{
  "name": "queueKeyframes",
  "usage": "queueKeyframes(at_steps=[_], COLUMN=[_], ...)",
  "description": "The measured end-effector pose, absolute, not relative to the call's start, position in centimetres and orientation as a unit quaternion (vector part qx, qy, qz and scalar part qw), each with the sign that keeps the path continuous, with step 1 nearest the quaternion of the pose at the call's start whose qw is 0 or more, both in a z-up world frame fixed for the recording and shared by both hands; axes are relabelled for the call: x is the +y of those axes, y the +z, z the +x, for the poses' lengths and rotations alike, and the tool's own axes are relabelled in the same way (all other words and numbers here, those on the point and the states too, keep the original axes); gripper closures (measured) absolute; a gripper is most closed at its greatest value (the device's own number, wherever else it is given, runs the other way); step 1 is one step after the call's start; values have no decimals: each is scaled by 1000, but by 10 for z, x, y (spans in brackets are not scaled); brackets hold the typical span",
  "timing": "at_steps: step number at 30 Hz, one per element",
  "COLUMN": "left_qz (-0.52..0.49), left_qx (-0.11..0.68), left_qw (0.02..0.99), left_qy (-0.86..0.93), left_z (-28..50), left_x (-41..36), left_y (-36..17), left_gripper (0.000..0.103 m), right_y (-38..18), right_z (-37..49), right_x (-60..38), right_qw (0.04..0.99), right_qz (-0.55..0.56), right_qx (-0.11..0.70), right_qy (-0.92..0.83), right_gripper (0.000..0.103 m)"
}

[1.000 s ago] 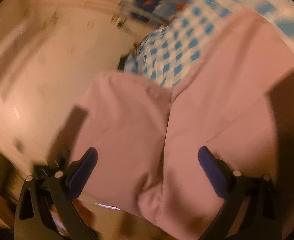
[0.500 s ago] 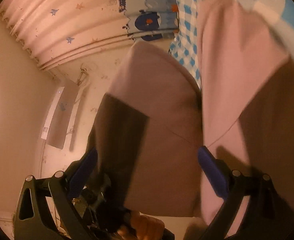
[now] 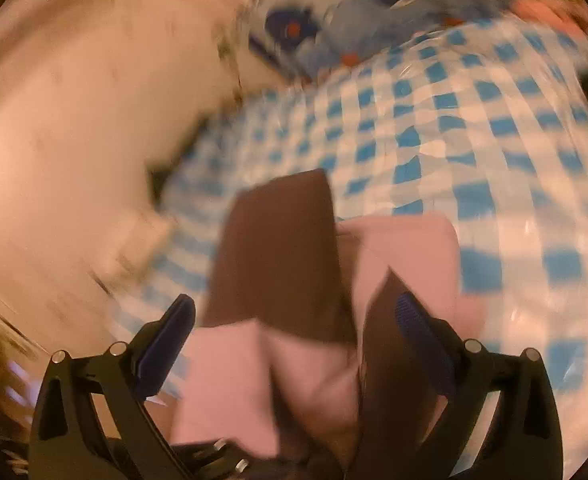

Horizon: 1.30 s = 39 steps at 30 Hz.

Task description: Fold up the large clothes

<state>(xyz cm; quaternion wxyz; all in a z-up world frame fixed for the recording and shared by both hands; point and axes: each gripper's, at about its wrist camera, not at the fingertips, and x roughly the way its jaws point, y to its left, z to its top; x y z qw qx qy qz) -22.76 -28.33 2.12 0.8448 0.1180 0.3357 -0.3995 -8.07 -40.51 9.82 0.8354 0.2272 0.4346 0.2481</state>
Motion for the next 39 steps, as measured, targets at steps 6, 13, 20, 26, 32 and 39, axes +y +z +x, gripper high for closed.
queueKeyframes(at_steps=[6, 13, 20, 26, 32, 39], left_qz=[125, 105, -142, -130, -33, 13], left_qx=[333, 369, 375, 423, 450, 452], left_qw=[843, 806, 785, 779, 785, 789], left_qy=[-404, -450, -472, -444, -424, -415], left_z=[-225, -237, -192, -139, -142, -149], left_x=[-273, -246, -140, -160, -207, -215], left_y=[24, 53, 108, 73, 35, 24], left_gripper=[61, 49, 29, 29, 26, 21], right_y=[62, 74, 53, 0, -65, 30], right_z=[-44, -71, -87, -90, -86, -124], right_x=[-358, -379, -431, -447, -462, -458], right_qw=[773, 802, 802, 789, 762, 824], right_qz=[233, 232, 284, 333, 404, 308], right_qx=[496, 447, 427, 424, 416, 431], right_qy=[320, 323, 305, 294, 288, 200], right_gripper=[49, 84, 85, 85, 84, 41])
